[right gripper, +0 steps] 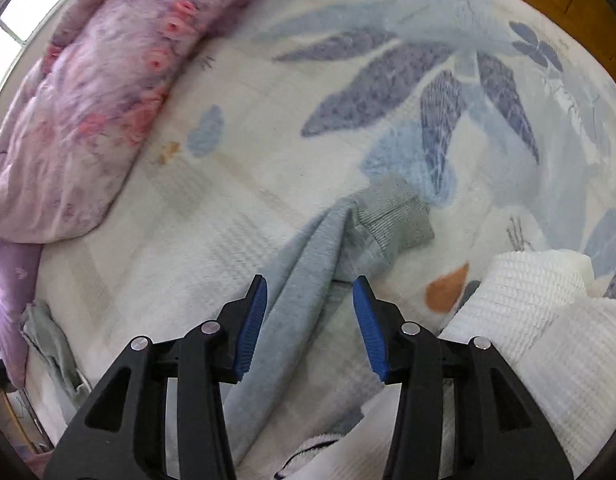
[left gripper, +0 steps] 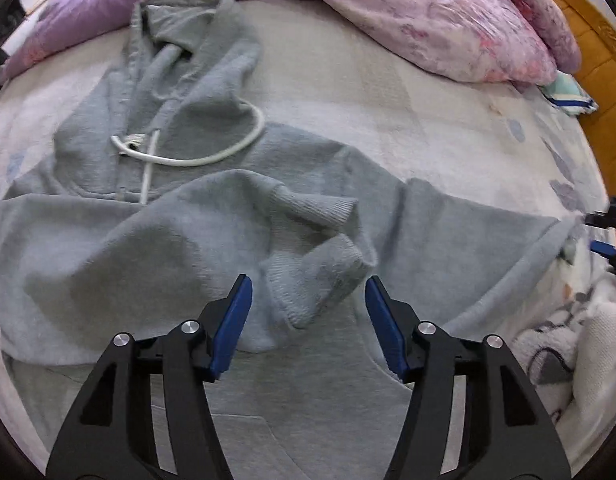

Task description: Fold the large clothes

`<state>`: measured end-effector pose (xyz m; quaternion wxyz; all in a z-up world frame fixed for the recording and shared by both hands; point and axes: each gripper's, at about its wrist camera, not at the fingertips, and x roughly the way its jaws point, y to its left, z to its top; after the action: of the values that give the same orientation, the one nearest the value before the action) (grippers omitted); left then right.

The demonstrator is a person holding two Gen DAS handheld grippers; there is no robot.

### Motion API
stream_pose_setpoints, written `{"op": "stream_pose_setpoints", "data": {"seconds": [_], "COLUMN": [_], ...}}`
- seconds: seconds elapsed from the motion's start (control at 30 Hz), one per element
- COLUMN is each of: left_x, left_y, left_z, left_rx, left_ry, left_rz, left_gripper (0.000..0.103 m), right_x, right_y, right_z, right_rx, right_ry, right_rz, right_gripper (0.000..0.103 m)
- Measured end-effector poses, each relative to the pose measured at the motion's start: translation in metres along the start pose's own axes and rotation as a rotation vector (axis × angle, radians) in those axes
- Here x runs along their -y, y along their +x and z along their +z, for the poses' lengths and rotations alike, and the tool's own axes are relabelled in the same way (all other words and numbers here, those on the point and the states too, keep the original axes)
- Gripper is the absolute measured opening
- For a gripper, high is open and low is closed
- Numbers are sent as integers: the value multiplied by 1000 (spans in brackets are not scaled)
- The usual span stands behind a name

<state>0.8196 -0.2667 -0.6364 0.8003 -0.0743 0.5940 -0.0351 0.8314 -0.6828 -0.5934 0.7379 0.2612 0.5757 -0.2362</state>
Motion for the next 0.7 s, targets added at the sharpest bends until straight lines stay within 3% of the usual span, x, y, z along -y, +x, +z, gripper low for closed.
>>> {"op": "stream_pose_setpoints", "data": {"seconds": [0.1,0.2,0.37,0.47,0.53,0.7], "left_x": [-3,-15,-35,-53,-69,-121], "left_y": [-2,-16,-43,-54,-61,-73], "left_z": [4,5,9,12,13,12], "left_rx": [-7,-1,40,52,59,49], "left_ry": [-33,-108,-155,-197,-226,-308], "left_rz": [-24,-84,-107,-111,-100,-29], "left_gripper": [69,73,77,79,79,79], "right_x": [-5,4,13,14,17,9], "right_y": [27,52,73,75,69,29], "right_z": [7,15,19,16,13,-2], "right_rx": [-89,-195,-250,-233,-190,-28], "right_ry": [6,82,164,172,184,139], "right_rz": [-31,11,61,61,65,107], "right_gripper": [43,43,43,34,8,4]}}
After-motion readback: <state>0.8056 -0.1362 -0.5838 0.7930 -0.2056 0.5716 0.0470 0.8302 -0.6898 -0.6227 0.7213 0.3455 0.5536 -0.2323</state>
